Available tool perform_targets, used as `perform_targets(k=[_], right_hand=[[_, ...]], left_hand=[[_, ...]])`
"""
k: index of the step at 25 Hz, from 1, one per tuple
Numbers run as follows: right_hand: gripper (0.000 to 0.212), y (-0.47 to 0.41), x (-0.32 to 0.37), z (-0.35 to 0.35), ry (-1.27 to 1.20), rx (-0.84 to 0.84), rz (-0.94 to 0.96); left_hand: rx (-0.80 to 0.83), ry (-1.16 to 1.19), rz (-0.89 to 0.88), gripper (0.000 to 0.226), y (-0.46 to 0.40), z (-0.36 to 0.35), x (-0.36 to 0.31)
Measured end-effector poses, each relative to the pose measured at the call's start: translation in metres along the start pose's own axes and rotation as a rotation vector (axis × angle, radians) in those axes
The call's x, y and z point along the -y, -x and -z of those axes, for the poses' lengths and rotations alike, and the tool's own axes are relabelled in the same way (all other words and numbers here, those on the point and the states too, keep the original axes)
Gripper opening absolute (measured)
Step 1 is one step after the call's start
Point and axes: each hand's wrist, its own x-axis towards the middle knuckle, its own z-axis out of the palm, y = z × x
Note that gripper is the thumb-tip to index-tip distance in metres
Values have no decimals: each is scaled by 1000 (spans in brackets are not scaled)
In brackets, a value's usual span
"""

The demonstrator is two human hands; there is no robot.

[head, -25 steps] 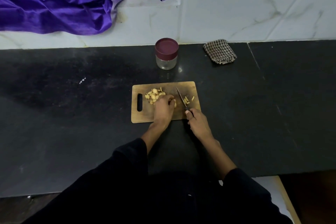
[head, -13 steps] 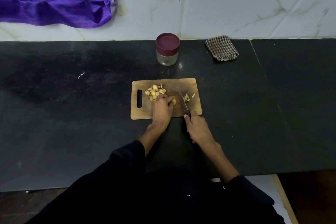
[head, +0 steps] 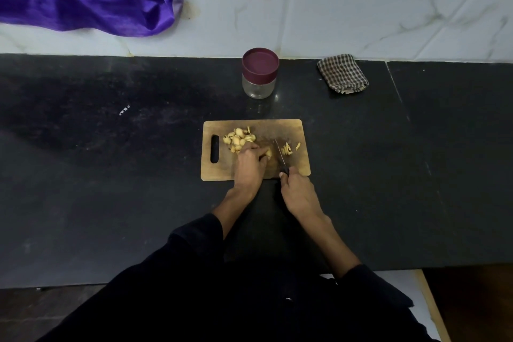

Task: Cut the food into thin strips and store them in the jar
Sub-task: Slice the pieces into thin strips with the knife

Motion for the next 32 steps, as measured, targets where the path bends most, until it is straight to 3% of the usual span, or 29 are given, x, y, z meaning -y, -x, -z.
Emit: perform_targets(k=[17,32], right_hand=[[26,-2,11,0,38,13,7],[26,13,15,-12,136,108,-115]], left_hand=[[11,-18,-11,27,0,1,2],[18,-39,-13,26,0,2,-1]])
